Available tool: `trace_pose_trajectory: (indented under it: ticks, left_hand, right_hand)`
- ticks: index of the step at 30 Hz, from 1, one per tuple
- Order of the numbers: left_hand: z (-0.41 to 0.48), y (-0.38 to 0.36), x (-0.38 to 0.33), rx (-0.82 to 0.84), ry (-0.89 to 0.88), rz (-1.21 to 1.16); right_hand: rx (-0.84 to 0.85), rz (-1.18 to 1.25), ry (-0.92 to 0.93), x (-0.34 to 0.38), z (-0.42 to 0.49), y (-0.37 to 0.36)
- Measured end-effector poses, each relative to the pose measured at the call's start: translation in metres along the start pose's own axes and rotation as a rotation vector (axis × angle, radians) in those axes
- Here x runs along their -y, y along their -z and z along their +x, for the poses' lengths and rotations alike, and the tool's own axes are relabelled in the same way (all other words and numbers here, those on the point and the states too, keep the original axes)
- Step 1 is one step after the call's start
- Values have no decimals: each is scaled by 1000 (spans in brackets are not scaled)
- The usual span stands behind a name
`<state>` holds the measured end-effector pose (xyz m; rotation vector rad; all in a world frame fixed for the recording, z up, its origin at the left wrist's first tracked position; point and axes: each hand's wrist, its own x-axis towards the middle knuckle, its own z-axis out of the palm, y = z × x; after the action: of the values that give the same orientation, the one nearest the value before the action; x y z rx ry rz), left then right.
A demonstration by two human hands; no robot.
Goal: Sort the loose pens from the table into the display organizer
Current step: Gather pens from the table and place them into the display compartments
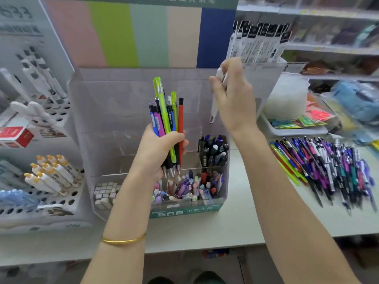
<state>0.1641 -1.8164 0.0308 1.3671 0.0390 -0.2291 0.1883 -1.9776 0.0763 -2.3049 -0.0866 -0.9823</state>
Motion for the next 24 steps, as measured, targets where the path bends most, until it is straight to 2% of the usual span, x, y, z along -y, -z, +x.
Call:
trace_pose_trajectory:
  ticks: [3, 7, 17, 19, 21, 23, 24]
  left_hand:
    - [-2, -3, 6, 53, 35, -72]
    - [-6, -3, 12, 98, 33, -110]
    - [-8, 3, 14, 125, -1, -125]
    - [-8, 4, 14, 129, 0, -124]
    - [-8, 5, 13, 138, -2, -122]
    - [-9, 6, 12, 151, -9, -125]
    - [-9, 6, 12, 155, -14, -125]
  right_hand:
    - [170, -246, -52, -4, -9, -10]
    - [271, -376, -94, -4, -14, -21]
    - [405, -173, -218, -5, -19, -18]
    - [383, -166, -231, -3, -21, -14]
    - [226, -157, -172, 0, -24, -9]
    - [67, -51, -114, 8, -28, -3]
    - [65, 61, -141, 12, -29, -1]
